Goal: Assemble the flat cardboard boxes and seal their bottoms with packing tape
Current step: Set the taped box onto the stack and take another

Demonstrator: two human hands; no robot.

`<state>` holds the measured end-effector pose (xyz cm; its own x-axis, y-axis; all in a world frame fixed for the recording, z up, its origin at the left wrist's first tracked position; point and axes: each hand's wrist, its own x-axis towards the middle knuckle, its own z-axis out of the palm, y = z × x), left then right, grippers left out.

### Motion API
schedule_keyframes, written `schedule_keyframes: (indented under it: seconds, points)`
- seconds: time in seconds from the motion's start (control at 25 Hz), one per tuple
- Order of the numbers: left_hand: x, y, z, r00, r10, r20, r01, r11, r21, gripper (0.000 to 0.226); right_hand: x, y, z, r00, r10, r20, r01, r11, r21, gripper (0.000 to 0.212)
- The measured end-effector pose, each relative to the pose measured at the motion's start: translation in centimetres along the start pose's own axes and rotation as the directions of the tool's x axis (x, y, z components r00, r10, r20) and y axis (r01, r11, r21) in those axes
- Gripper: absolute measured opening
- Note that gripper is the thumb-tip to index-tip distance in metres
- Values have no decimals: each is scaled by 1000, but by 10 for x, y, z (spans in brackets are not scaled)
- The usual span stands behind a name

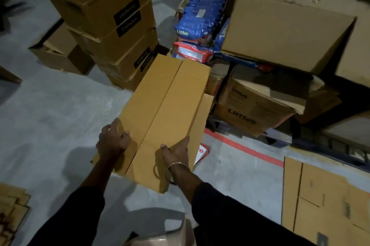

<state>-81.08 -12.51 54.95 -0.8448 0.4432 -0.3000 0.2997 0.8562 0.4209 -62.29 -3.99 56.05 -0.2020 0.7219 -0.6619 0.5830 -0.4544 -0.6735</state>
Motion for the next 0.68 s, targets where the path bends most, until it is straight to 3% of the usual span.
schedule_keyframes:
  seconds: [0.16,0.28,0.36,0.52,0.68]
  points:
    - [-23,13,-22,996,85,-23,-87,990,-111,66,-16,-42,-35,1000,-23,-10,21,992,-126,92]
    - [-38,32,-40,993,109,-41,-115,974,-194,57,-28,-65,-60,998,-33,59,42,987,-153,98]
    - [-65,58,-54,978,180,-108,-199,960,-196,40,-38,-75,-83,997,-48,68,60,980,-189,91]
    - [-151,126,-66,900,386,-202,-418,897,-145,29,-63,-75,-161,998,-62,33,68,976,-209,80]
    - [-231,193,-11,821,562,-101,-570,814,-114,24,-70,-26,-253,997,-59,-44,49,976,-211,81]
